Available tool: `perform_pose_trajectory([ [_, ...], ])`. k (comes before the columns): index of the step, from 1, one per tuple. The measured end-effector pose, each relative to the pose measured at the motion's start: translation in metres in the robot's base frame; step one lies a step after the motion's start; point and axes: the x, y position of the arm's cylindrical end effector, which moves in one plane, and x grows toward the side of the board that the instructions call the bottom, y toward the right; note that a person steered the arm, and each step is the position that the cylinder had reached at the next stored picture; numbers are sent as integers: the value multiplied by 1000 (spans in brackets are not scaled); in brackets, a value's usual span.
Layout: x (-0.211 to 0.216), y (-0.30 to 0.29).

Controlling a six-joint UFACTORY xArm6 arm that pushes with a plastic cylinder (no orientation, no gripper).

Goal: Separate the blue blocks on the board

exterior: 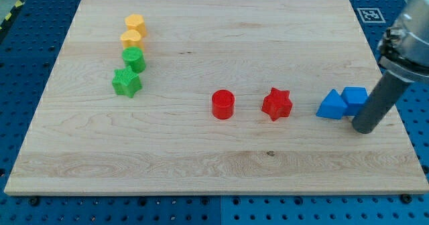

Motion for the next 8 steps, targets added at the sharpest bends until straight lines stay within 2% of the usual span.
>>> perform_pose_trajectory([
  [2, -25, 16],
  [4, -79, -12],
  [6, -140, -3],
  [8, -154, -16],
])
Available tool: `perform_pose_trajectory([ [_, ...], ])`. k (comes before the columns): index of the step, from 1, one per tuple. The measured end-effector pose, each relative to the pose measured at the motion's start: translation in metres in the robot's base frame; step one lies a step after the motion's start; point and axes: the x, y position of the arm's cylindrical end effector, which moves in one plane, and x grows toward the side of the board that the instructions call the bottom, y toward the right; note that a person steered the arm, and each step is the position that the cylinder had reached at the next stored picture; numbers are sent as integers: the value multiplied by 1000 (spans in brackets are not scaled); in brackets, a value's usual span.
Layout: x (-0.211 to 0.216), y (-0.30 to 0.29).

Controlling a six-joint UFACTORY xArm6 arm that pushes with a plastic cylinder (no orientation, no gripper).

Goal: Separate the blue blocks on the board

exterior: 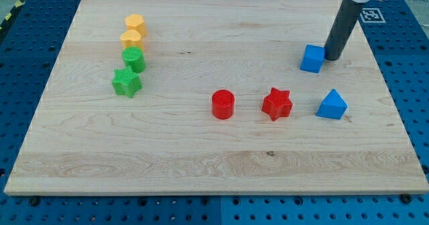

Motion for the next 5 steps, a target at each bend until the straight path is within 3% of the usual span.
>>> perform_pose_trajectory([
  [3, 4, -71],
  [5, 23, -63],
])
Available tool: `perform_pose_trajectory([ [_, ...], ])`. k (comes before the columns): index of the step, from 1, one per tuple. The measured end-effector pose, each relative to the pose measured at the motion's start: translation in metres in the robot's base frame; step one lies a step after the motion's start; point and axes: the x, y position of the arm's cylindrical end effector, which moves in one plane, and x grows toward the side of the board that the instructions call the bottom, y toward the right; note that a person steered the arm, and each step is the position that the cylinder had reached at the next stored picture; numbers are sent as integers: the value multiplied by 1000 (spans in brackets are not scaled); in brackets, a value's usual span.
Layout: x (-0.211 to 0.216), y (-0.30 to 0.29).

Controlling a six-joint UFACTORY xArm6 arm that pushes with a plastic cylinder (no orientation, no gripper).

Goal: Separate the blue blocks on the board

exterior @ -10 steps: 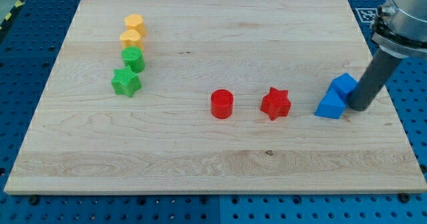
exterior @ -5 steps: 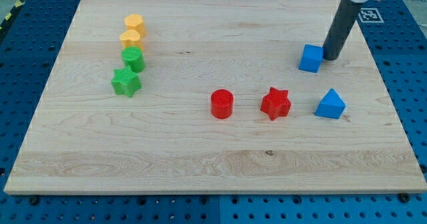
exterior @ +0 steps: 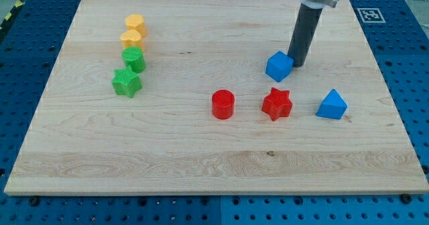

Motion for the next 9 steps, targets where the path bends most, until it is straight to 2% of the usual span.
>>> perform_pose_trajectory([
  [1, 20, 0],
  [6, 26, -105],
  [7, 26, -109],
  [9, 24, -10],
])
